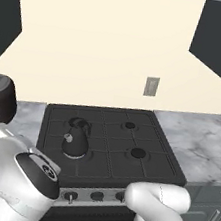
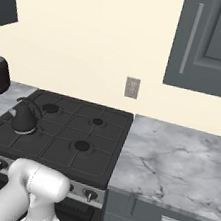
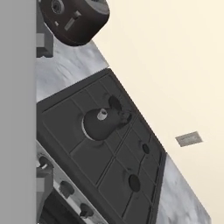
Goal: The kettle is done boiling. Turn off the stove, then wait for 300 timesteps before moving the kettle to the dining table.
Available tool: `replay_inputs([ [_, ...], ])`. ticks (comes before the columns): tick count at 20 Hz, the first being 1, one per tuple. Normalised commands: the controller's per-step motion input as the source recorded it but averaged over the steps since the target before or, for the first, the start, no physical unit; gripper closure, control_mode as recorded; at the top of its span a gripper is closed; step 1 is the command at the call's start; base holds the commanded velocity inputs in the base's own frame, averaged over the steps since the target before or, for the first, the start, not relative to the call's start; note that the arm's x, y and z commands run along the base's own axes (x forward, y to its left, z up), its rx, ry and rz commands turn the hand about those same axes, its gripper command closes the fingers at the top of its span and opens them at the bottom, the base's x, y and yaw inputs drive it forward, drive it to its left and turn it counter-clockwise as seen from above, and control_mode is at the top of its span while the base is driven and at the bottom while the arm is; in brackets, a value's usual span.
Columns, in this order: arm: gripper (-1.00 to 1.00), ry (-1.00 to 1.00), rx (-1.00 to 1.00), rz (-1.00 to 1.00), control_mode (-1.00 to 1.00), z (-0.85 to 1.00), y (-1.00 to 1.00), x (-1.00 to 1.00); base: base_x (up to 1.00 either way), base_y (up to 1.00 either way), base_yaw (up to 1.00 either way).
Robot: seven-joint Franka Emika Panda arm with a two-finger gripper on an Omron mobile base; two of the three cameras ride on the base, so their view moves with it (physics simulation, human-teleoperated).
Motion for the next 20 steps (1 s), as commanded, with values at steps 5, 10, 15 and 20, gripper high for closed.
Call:
replay_inputs([
  [5,-1.0,0.0,0.0,0.02,-1.0,0.39,-0.43,0.03,0.0,0.0,0.0],
  [10,-1.0,-0.01,0.0,0.03,-1.0,0.27,-0.45,0.03,0.0,0.0,0.0],
  [15,-1.0,0.0,-0.01,0.04,-1.0,0.09,-0.5,0.07,0.0,0.0,0.0],
  [20,-1.0,0.0,-0.07,0.06,-1.0,0.0,-0.51,0.12,0.0,0.0,0.0],
])
